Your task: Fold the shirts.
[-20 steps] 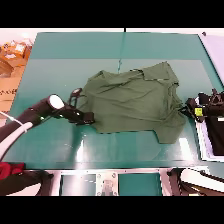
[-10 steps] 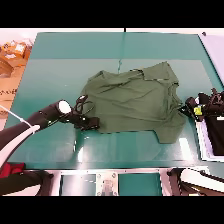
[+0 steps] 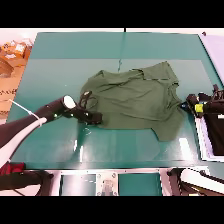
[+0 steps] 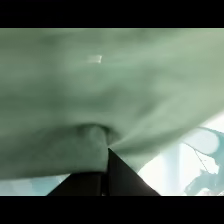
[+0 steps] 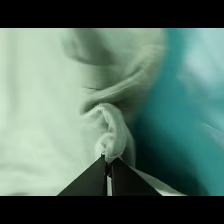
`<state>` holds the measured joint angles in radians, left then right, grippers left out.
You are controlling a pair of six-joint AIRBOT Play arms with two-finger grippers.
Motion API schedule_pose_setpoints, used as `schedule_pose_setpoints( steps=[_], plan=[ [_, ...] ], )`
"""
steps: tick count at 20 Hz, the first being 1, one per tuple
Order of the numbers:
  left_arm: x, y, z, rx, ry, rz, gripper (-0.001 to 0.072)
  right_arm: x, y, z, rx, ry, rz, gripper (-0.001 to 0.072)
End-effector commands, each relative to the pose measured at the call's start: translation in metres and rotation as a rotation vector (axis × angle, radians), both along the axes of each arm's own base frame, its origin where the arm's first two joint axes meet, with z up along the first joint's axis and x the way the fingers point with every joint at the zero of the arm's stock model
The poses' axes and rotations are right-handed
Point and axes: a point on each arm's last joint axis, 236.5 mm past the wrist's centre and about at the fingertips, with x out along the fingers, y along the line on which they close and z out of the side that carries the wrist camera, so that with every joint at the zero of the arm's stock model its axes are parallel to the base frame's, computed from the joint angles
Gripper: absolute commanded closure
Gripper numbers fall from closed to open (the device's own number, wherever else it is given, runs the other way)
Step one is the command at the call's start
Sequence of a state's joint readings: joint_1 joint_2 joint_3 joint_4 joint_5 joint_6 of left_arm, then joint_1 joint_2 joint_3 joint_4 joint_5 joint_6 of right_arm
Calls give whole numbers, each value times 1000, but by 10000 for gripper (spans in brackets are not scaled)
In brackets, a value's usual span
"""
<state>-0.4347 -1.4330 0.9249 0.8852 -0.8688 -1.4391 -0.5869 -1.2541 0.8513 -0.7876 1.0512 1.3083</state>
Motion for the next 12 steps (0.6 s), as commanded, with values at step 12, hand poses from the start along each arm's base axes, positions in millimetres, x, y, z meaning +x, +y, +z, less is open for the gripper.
schedule_pose_setpoints(
  steps=[12],
  plan=[
    [-40, 150, 569, 187, -1373, 82, 687, -138, 82, 576, -711, -1341, -131, 690]
  ],
)
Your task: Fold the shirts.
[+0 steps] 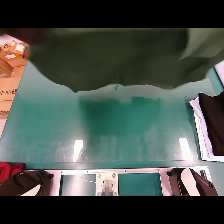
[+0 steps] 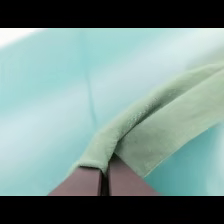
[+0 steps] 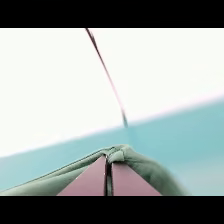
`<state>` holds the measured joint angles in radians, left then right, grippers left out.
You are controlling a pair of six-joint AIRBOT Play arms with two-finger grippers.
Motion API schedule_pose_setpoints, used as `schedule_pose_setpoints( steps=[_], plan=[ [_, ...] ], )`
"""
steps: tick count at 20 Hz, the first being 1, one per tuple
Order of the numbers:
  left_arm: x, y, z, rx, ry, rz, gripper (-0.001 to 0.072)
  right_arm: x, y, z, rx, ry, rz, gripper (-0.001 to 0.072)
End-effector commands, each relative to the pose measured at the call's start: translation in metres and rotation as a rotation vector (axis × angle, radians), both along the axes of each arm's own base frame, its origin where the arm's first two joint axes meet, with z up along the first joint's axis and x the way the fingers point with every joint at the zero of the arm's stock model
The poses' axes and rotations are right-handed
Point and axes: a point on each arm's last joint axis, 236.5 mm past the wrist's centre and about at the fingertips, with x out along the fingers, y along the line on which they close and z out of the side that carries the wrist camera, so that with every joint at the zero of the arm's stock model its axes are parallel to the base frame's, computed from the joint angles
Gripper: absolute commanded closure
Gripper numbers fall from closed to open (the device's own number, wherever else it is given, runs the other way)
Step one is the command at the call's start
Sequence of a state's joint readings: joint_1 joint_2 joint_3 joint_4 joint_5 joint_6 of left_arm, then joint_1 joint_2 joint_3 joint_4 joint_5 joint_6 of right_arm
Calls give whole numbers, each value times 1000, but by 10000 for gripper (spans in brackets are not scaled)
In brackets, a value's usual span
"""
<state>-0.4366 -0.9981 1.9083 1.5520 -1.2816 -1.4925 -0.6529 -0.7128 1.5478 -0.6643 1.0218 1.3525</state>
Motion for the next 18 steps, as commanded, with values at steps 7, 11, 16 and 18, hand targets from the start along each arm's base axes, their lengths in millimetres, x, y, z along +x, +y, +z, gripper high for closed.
schedule_pose_setpoints(
  steps=[7, 11, 16, 18],
  plan=[
    [-6, 36, 36, 94, -144, 87, 687, -36, 25, 45, -51, -108, -6, 690],
    [81, 30, -53, 179, 79, 172, 687, 49, -4, -75, 84, 168, 91, 690],
    [183, 42, -218, 39, 510, 160, 687, 154, -15, -250, 221, 473, 146, 690],
    [213, 46, -280, 54, 596, 151, 687, 187, -15, -319, 277, 599, 156, 690]
  ],
)
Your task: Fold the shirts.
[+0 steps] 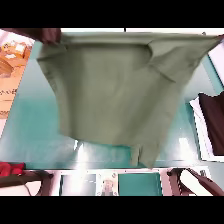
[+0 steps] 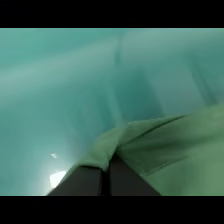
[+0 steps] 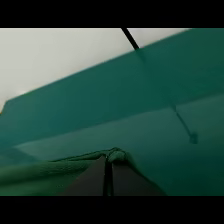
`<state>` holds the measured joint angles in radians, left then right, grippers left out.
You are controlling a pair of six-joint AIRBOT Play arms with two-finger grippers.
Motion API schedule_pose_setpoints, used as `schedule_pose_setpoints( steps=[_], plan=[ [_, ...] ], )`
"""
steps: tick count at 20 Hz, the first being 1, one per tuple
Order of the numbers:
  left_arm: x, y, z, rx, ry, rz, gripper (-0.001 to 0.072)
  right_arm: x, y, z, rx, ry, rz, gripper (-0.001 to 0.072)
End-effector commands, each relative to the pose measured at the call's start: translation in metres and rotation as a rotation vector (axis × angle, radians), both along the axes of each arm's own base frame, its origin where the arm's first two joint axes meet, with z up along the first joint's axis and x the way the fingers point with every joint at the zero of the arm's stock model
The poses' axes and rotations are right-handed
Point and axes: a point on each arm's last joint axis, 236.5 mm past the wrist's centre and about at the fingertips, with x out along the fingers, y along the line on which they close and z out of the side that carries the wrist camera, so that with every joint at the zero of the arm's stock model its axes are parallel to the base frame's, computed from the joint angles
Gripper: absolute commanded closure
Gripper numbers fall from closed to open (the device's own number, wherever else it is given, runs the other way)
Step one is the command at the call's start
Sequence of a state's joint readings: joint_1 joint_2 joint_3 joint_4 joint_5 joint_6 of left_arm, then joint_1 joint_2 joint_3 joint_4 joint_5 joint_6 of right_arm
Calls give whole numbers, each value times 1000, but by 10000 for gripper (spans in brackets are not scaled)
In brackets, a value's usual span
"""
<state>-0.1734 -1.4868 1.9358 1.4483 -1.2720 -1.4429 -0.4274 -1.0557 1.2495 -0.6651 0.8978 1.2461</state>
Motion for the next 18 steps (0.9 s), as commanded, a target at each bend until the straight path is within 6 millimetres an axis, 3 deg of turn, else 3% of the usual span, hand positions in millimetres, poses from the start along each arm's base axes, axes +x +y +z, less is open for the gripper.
schedule_pose_setpoints(
  steps=[1, 4, 6, 7, 8, 9, 10, 11, 12, 13, 14, 15, 16, 17, 18],
  plan=[
    [48, 3, -114, -52, 185, -21, 687, 53, 3, -129, 63, 221, 19, 690],
    [70, -18, -183, -136, 270, -31, 687, 76, 11, -225, 119, 394, 40, 690],
    [74, -25, -212, -173, 316, -21, 686, 79, 13, -263, 150, 464, 45, 685],
    [73, -24, -220, -184, 341, 3, 679, 79, 10, -274, 158, 484, 39, 543],
    [72, -21, -224, -176, 355, 12, 355, 77, 3, -278, 166, 493, 27, 357],
    [71, -13, -223, -153, 359, 20, 68, 73, -6, -275, 178, 498, 23, 340],
    [67, 0, -218, -127, 373, 30, 65, 67, -16, -269, 204, 508, 24, 398],
    [63, 17, -211, -94, 397, 40, 65, 57, -27, -262, 229, 520, 29, 520],
    [56, 34, -205, -75, 429, 53, 65, 44, -36, -256, 253, 538, 41, 694],
    [46, 52, -199, -71, 473, 64, 65, 31, -42, -251, 271, 557, 56, 689],
    [34, 66, -198, -73, 526, 76, 65, 17, -46, -248, 288, 578, 67, 690],
    [21, 79, -200, -77, 582, 92, 158, 3, -47, -248, 292, 597, 65, 690],
    [14, 89, -202, -102, 611, 110, 514, -13, -48, -251, 294, 629, 42, 690],
    [9, 94, -206, -127, 634, 120, 680, -31, -45, -257, 285, 673, 21, 690],
    [4, 99, -209, -140, 660, 126, 687, -54, -43, -265, 264, 737, -12, 690]
  ],
)
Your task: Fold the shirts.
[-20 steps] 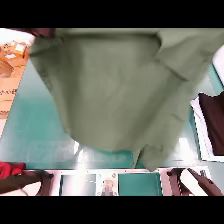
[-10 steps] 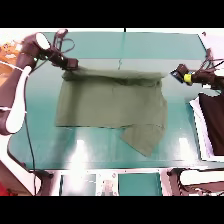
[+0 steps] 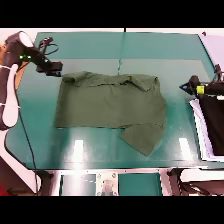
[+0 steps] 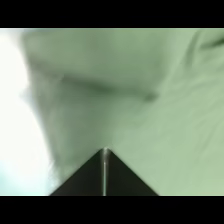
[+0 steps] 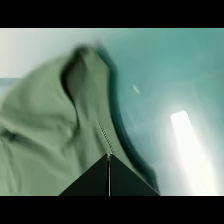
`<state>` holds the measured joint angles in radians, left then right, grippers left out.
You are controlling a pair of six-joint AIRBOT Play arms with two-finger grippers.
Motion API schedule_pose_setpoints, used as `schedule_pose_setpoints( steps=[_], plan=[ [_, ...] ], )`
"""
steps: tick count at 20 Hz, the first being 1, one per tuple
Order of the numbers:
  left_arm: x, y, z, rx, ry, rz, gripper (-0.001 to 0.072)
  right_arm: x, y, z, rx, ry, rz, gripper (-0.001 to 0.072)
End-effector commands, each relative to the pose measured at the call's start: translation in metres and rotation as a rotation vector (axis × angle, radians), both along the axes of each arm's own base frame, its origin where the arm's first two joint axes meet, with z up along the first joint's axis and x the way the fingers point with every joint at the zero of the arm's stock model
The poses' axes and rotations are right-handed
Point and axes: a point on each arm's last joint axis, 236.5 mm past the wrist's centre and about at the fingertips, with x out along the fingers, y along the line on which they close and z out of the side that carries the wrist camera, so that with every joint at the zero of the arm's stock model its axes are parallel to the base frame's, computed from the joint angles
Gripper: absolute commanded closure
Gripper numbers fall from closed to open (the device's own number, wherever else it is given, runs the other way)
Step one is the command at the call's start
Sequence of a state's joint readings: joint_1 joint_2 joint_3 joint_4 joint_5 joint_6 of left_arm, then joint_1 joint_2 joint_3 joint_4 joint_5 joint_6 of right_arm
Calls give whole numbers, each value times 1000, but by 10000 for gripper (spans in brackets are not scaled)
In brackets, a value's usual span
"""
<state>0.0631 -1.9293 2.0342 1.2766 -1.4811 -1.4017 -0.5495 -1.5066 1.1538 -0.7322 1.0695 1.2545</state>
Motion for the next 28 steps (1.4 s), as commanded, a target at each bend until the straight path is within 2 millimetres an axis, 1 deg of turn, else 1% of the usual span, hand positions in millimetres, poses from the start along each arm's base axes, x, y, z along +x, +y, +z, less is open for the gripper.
schedule_pose_setpoints(
  steps=[1, 2, 3, 5, 7, 8, 10, 13, 14, 16, 17, 18, 19, 20, 21, 23, 26, 28],
  plan=[
    [-30, 23, -6, -34, 131, 27, 688, -75, 3, -20, -36, 200, -28, 690],
    [-33, 25, -6, -39, 141, 29, 688, -102, 3, -29, -64, 282, -57, 689],
    [-35, 26, -5, -42, 145, 30, 688, -127, 10, -36, -64, 351, -78, 678],
    [-40, 18, 1, -74, 145, 21, 688, -158, 31, -52, -25, 412, -70, 428],
    [-54, 11, 2, -95, 155, -1, 688, -180, 55, -74, 45, 475, -51, 418],
    [-62, 12, 1, -95, 167, -5, 688, -185, 63, -83, 65, 479, -20, 418],
    [-86, 22, -2, -111, 200, 23, 688, -187, 78, -98, 118, 483, 23, 418],
    [-126, 45, 3, -175, 232, 98, 688, -180, 99, -110, 223, 476, 66, 415],
    [-138, 53, 5, -194, 233, 129, 688, -179, 105, -113, 236, 476, 84, 415],
    [-163, 67, 5, -217, 235, 177, 687, -178, 105, -122, 224, 482, 86, 424],
    [-173, 72, 2, -220, 232, 187, 686, -175, 102, -123, 213, 474, 83, 535],
    [-180, 74, -2, -222, 236, 204, 685, -172, 99, -121, 202, 454, 93, 683],
    [-186, 72, -8, -221, 245, 212, 614, -168, 95, -118, 195, 444, 93, 690],
    [-190, 69, -16, -233, 257, 221, 265, -164, 94, -114, 192, 434, 97, 690],
    [-193, 65, -25, -250, 271, 243, 34, -160, 92, -111, 189, 424, 102, 690],
    [-198, 56, -47, -287, 287, 292, 43, -154, 89, -107, 182, 410, 104, 690],
    [-205, 38, -81, -352, 285, 362, 43, -154, 89, -107, 181, 408, 103, 689],
    [-208, 26, -98, -406, 276, 407, 43, -154, 89, -107, 181, 408, 103, 689]
  ],
)
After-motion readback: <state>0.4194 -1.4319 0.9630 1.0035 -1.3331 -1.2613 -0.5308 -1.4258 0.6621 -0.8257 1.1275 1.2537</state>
